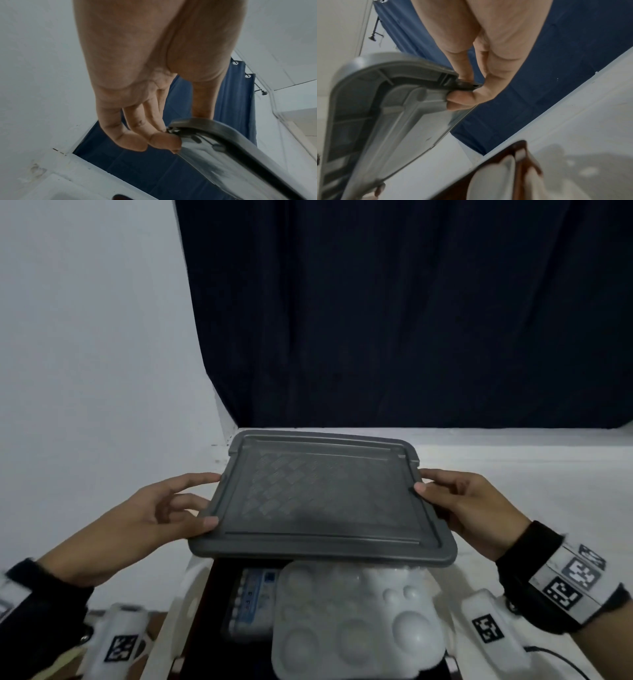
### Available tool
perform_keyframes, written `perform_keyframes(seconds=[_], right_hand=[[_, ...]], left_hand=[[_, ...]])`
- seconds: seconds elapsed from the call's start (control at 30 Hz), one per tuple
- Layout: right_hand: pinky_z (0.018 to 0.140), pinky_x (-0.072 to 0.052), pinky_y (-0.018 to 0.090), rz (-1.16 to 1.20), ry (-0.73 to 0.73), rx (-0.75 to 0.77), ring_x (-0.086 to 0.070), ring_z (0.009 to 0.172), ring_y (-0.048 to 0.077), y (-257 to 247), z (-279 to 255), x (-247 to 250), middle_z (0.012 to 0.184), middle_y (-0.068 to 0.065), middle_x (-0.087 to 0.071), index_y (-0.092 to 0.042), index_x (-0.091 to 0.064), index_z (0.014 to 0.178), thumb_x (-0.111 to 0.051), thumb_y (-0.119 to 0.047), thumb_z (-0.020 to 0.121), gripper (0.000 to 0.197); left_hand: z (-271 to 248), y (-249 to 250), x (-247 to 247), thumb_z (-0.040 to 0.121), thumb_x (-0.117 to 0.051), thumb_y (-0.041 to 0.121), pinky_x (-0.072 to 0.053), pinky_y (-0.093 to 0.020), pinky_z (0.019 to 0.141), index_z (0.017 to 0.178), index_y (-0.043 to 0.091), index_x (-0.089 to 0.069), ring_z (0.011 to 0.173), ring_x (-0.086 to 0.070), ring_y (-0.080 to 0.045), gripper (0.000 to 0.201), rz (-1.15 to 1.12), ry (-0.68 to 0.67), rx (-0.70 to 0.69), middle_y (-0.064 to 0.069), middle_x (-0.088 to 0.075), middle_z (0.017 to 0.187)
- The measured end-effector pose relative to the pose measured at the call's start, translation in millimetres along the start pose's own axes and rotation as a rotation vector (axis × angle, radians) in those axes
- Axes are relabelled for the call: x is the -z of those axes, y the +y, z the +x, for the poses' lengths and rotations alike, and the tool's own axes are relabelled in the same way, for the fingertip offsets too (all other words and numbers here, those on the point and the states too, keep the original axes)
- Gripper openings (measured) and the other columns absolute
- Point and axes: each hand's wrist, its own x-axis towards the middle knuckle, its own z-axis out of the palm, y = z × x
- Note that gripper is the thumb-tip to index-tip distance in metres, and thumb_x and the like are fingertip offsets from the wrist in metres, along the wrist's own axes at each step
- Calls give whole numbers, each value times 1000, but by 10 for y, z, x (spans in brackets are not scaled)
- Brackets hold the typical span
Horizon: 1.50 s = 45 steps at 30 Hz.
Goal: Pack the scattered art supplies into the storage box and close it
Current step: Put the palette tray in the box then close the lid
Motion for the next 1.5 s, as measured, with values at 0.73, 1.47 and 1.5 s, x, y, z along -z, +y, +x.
perform_keyframes(seconds=[0.73,1.47,1.5], right_hand=[[91,-43,33,-1072,290,159,-54,104,25,790,-916,-337,110,2,-49,-21,-61,124,-64,-45,86,45],[92,-52,49,185,253,-279,-69,99,35,1112,-970,-352,110,18,-71,-11,-61,122,-61,-39,92,41],[94,-51,51,203,227,-274,-68,101,36,1108,-987,-369,110,18,-71,-8,-64,118,-59,-39,93,41]], left_hand=[[-870,-857,-462,80,-61,56,-49,-30,63,130,54,-50,66,-50,-17,51,484,154,-107,9,-51,77],[-831,-916,-942,95,-55,14,-60,-44,85,128,16,-66,113,-67,-34,34,-811,274,212,-16,-68,125],[-833,-909,-970,97,-53,14,-60,-43,84,129,16,-65,112,-68,-33,34,-818,294,192,-15,-69,125]])
